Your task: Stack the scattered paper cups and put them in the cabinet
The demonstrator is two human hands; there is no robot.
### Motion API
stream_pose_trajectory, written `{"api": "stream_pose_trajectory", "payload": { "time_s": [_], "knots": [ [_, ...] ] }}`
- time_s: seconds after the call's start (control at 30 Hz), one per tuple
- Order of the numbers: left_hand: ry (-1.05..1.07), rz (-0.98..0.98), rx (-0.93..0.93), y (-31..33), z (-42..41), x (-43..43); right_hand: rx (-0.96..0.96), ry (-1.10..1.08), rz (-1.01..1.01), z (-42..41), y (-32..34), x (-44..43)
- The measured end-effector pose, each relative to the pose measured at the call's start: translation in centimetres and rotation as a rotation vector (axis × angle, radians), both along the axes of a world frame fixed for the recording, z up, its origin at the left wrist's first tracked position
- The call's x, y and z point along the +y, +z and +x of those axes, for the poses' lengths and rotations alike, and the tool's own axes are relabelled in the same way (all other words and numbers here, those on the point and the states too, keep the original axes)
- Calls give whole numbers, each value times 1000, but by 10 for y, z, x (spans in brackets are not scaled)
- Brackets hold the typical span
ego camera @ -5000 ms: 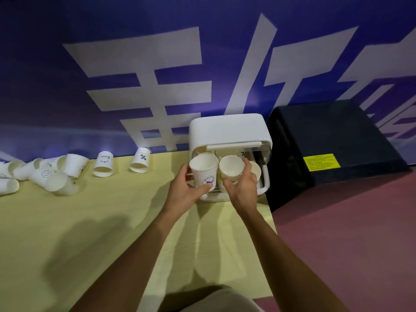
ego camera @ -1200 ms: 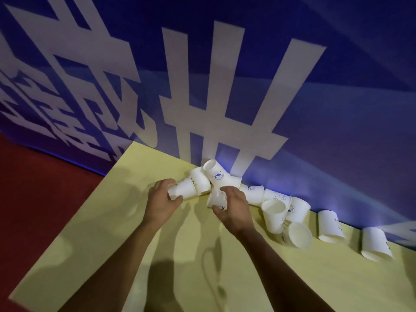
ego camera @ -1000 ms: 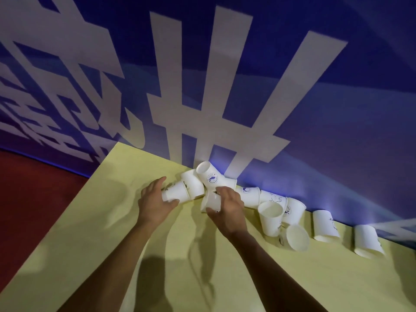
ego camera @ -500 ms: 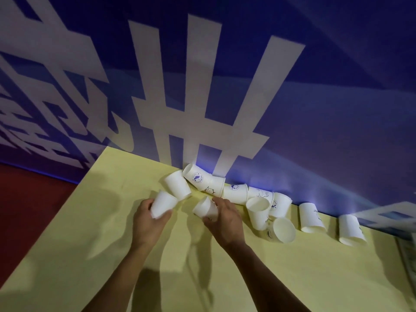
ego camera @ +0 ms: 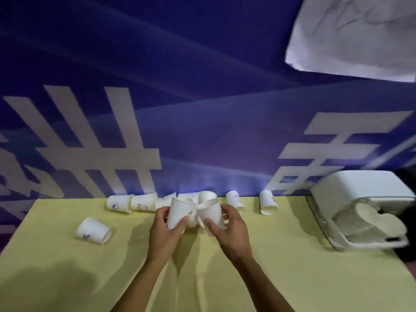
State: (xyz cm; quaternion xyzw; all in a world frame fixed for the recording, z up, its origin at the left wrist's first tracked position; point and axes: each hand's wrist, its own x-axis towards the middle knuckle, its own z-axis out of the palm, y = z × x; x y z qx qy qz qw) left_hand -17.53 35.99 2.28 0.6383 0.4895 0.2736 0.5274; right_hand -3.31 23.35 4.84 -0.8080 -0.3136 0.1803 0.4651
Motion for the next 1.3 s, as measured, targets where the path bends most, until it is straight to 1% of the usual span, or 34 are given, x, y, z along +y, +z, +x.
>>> {"api": "stream_pose_trajectory", "payload": {
  "time_s": [0.17, 0.33, 0.47, 0.63, 0.83, 0.9, 1.07, 1.17, 1.3],
  "knots": [
    [-169, -7, -40, 13, 85, -79, 22, -122, 63, 76, 20, -97],
    [-218, -12, -5, 15, 158, -165, 38, -151, 58, 149, 21, -191],
    [-289, -28, 13, 23, 205, -224, 71, -182, 65, 196, 28, -246],
    [-402, -2, 18, 32, 261, -260, 90, -249, 83, 237, 36, -290],
    [-583, 17, 5, 35, 328, -295, 58, -418, 102, 274, 44, -338],
    [-599, 8, 9, 37, 343, -307, 46, -447, 98, 291, 45, -353],
    [-586, 15, 21, 35, 376, -325, -75, -477, 107, 349, 40, -371],
    [-546, 28, 20, 36, 397, -337, -117, -414, 92, 384, 27, -373],
    [-470, 45, 30, 34, 425, -357, -96, -300, 13, 411, 1, -378]
  ]
}}
